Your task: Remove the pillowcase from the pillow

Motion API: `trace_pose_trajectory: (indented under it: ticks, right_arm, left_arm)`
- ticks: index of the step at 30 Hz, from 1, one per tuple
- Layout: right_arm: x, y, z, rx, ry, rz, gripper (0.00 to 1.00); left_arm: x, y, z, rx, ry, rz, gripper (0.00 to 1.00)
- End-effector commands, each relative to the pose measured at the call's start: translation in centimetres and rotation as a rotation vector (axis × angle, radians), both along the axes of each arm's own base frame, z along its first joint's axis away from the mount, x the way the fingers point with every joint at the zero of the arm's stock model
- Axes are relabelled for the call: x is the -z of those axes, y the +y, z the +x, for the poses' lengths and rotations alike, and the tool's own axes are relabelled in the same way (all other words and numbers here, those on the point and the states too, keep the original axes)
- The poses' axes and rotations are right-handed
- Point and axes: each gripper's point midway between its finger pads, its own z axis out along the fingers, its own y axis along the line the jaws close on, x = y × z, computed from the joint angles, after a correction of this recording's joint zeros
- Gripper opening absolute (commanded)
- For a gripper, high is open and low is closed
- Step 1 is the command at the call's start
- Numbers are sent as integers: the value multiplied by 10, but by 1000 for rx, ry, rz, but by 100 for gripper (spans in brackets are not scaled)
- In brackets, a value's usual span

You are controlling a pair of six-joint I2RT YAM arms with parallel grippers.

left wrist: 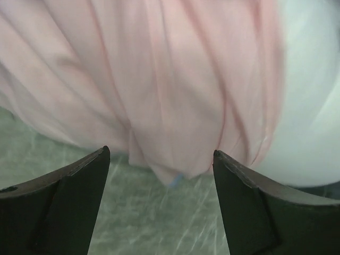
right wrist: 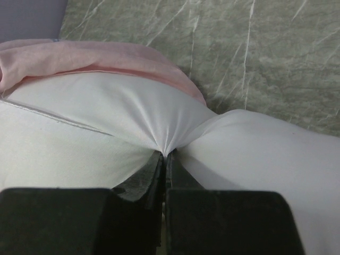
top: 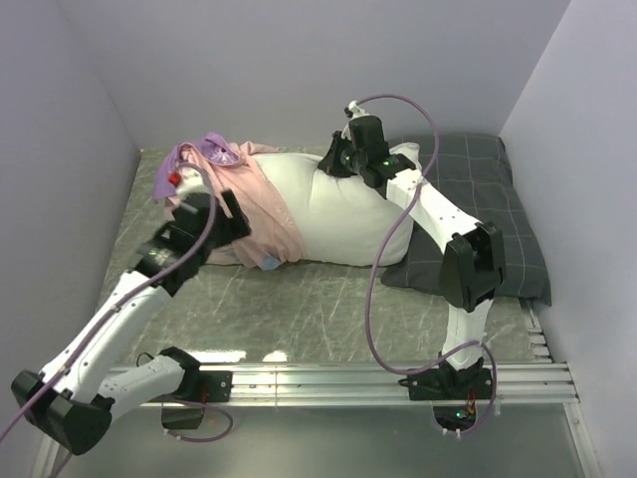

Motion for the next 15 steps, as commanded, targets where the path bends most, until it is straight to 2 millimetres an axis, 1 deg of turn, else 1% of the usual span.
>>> trace_pose_trajectory:
  ticks: [1, 2, 3, 4, 5, 6, 7, 8, 9, 10, 11, 12, 13, 14, 15]
  right_arm:
    - [27, -16, 0, 43, 74, -74, 0]
    - [24, -15, 1, 41, 69, -71, 0]
    - [27, -15, 1, 38, 75, -76, 0]
    - [26, -15, 1, 34, 71, -80, 0]
    - [26, -13, 0, 28, 67, -82, 0]
    - [24, -12, -1, 23, 64, -85, 0]
    - [20, -13, -1, 17, 51, -90, 0]
    - [18, -12, -4, 8, 44, -95, 0]
    - [9, -13, -6, 8, 22, -93, 1]
    - [5, -14, -7, 5, 6, -102, 8]
    - [0, -14, -10, 1, -7, -106, 13]
    - [-13, -14, -14, -4, -33, -98, 18]
    - [-20, -14, -17, -16, -50, -103, 28]
    - [-35, -16, -21, -15, -81, -98, 34]
    - [-43, -13, -27, -25, -98, -102, 41]
  left_arm:
    - [40, -24, -8, 7, 59, -59, 84]
    - [45, -31, -7, 28, 60, -73, 85]
    - [61, -38, -9, 60, 86, -81, 86]
    - [63, -43, -6, 65, 80, -97, 86]
    - [67, -44, -2, 54, 74, -98, 86]
    - [80, -43, 0, 38, 104, -77, 82]
    - [86, -36, 3, 2, 112, -48, 77]
    - [90, -34, 6, -16, 119, -36, 70]
    - [96, -33, 9, -29, 127, -15, 50]
    - [96, -31, 10, -33, 117, -6, 41]
    - [96, -30, 12, -39, 108, -6, 22]
    - [92, -30, 12, -43, 86, -17, 13]
    - [89, -29, 13, -44, 72, -17, 5]
    - [85, -28, 12, -46, 59, -24, 0]
    - [82, -27, 12, -45, 52, -23, 0]
